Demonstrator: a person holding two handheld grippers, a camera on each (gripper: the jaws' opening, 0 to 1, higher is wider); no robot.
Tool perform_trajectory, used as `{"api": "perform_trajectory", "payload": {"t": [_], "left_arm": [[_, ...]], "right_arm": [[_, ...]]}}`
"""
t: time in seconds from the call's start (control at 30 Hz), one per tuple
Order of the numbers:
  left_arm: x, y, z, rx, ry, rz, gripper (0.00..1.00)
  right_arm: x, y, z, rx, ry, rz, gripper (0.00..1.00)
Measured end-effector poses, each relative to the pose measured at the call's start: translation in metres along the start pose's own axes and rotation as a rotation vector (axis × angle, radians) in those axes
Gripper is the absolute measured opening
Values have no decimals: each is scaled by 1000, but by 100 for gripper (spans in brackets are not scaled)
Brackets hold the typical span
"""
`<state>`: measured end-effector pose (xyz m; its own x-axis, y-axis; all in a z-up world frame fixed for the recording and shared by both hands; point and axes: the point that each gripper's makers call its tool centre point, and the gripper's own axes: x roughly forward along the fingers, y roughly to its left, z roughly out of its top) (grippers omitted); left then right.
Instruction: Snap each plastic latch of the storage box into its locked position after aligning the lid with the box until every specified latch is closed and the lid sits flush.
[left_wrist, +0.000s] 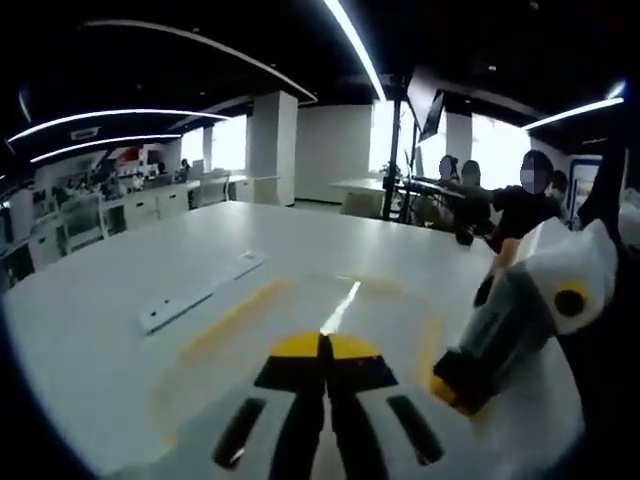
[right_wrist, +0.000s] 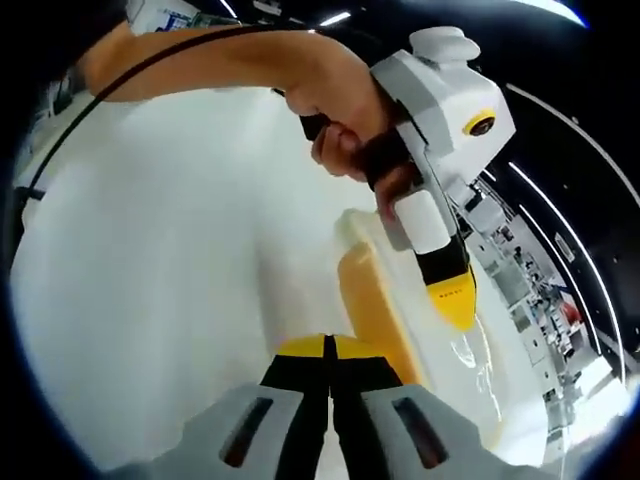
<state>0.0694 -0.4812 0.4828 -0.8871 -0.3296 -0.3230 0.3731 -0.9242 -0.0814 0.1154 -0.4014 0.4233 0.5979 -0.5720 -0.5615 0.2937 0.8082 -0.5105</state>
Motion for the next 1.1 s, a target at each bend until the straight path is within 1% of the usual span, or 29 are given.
{"api": "perform_trajectory", "payload": {"t": [0.2, 0.23, 0.27, 0.3, 0.33, 0.37, 0.4, 0.43, 0.5, 0.57, 0.67, 0.73, 0.77, 0.8, 0.83, 0.9, 0.93, 0.97, 1.0, 1.07, 1.1], "left_arm": [[0, 0, 0, -8, 2, 12, 0], [0, 0, 0, -10, 3, 17, 0], [0, 0, 0, -10, 3, 18, 0], [-1, 1, 0, -8, 2, 20, 0], [-1, 1, 0, -12, 2, 20, 0], [-1, -2, -2, -23, 9, 4, 0], [-1, 1, 1, -11, -3, 17, 0], [0, 0, 2, -24, 2, 15, 0], [0, 0, 1, -22, -2, 15, 0], [-1, -1, 2, -9, -5, 20, 0], [-1, -1, 3, -4, -10, 23, 0], [-1, 1, 4, -10, -14, 17, 0], [-1, 2, 4, -14, -15, 16, 0], [0, 1, 4, -12, -14, 17, 0], [-1, 1, 4, -13, -14, 18, 0], [-1, 2, 4, -20, -22, 17, 0], [-1, 1, 4, -20, -25, 18, 0], [-1, 2, 5, -23, -28, 18, 0], [-1, 2, 5, -26, -34, 19, 0], [-1, 2, 6, -10, -46, 34, 0], [-1, 3, 6, 1, -49, 37, 0]], "right_arm": [[2, 1, 1, -11, -7, -1, 0], [3, 0, 0, 24, -13, 16, 0], [3, 1, -1, 1, -10, 14, 0], [3, 1, -1, 5, -14, 19, 0], [3, 1, 1, 32, -20, 23, 0], [5, 5, -7, 26, 22, 40, 0], [4, -11, 0, 40, -22, 41, 0], [5, -2, -3, 44, -17, 37, 0], [5, -1, -5, 39, -18, 40, 0], [6, 3, -2, 34, -22, 46, 0], [4, 2, 1, 34, -35, 46, 0], [7, 4, 0, -13, -35, 48, 0], [3, 2, 5, -7, -48, 30, 0], [2, 5, 6, -8, -47, 34, 0], [4, 5, 3, 7, -51, 51, 0], [4, 3, 2, 13, -55, 57, 0], [4, 3, 2, -3, -63, 62, 0], [2, 2, 3, 2, -69, 62, 0], [0, 2, 7, 44, -98, 69, 0], [-9, 3, 12, 45, -128, 97, 0], [-13, 2, 13, 57, -135, 97, 0]]}}
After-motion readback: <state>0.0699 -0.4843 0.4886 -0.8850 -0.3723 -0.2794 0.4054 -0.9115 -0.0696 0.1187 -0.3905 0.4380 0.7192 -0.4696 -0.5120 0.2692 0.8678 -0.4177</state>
